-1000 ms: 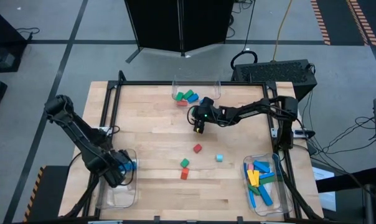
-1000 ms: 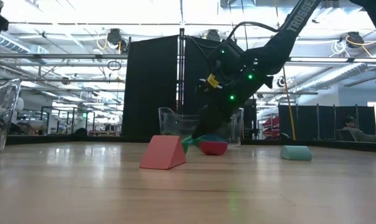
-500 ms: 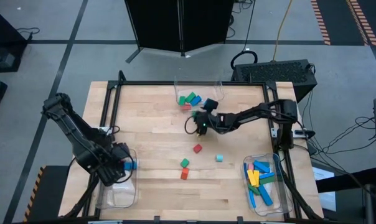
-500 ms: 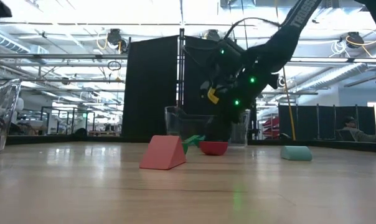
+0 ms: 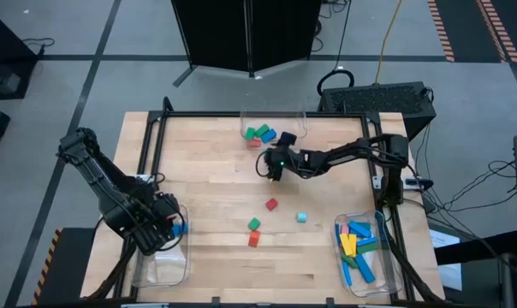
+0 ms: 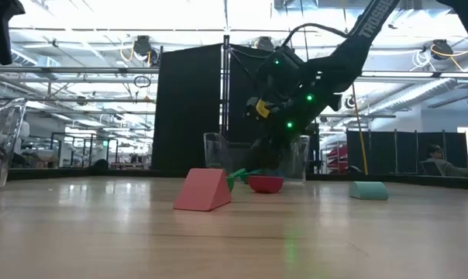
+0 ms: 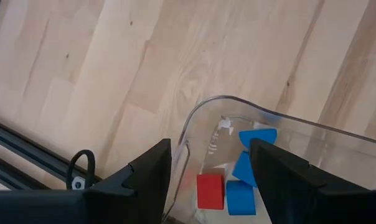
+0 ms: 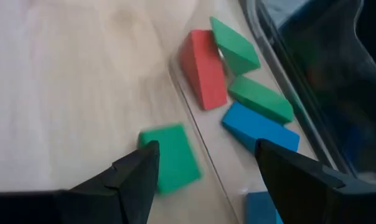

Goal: Sort blocks by size
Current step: Put the green half circle block into the bottom left transparent bin

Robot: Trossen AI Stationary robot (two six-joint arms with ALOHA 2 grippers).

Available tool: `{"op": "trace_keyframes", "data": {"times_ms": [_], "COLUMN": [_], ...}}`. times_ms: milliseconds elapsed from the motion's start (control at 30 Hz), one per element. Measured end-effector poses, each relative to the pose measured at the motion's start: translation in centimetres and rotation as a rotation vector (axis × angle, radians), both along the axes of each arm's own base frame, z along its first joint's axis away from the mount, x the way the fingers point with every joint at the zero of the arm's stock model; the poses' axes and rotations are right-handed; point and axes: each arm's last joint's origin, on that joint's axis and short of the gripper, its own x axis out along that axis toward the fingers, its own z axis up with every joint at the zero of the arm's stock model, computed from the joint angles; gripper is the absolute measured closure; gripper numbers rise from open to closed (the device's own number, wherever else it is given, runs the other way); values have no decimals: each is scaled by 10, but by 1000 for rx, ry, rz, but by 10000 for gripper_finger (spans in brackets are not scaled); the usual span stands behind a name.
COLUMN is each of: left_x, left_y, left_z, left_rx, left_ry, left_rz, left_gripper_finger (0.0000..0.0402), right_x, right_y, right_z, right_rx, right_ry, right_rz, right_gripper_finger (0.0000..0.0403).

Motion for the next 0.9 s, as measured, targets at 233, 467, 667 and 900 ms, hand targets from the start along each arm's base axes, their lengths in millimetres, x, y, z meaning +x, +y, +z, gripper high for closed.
{"op": "trace_keyframes", "data": {"times_ms": [233, 467, 667, 900], "left_x": [-1, 0, 0, 1], "left_y": [1, 2, 2, 2], "left_z": [0, 1, 1, 1], "left_rx": [13, 40, 47, 62], "left_ry": [5, -24, -35, -54], "left_rz": [2, -1, 2, 3], "left_gripper_finger": [185, 185, 185, 185], "right_x": [-2, 2, 0, 1], "right_y": [-8, 30, 62, 49], "right_z": [0, -3, -7, -7], "right_rx": [53, -43, -142, 8], "right_ry": [-12, 79, 223, 123], "right_rz": [26, 52, 154, 125], "right_gripper_finger": [140, 140, 140, 140]}}
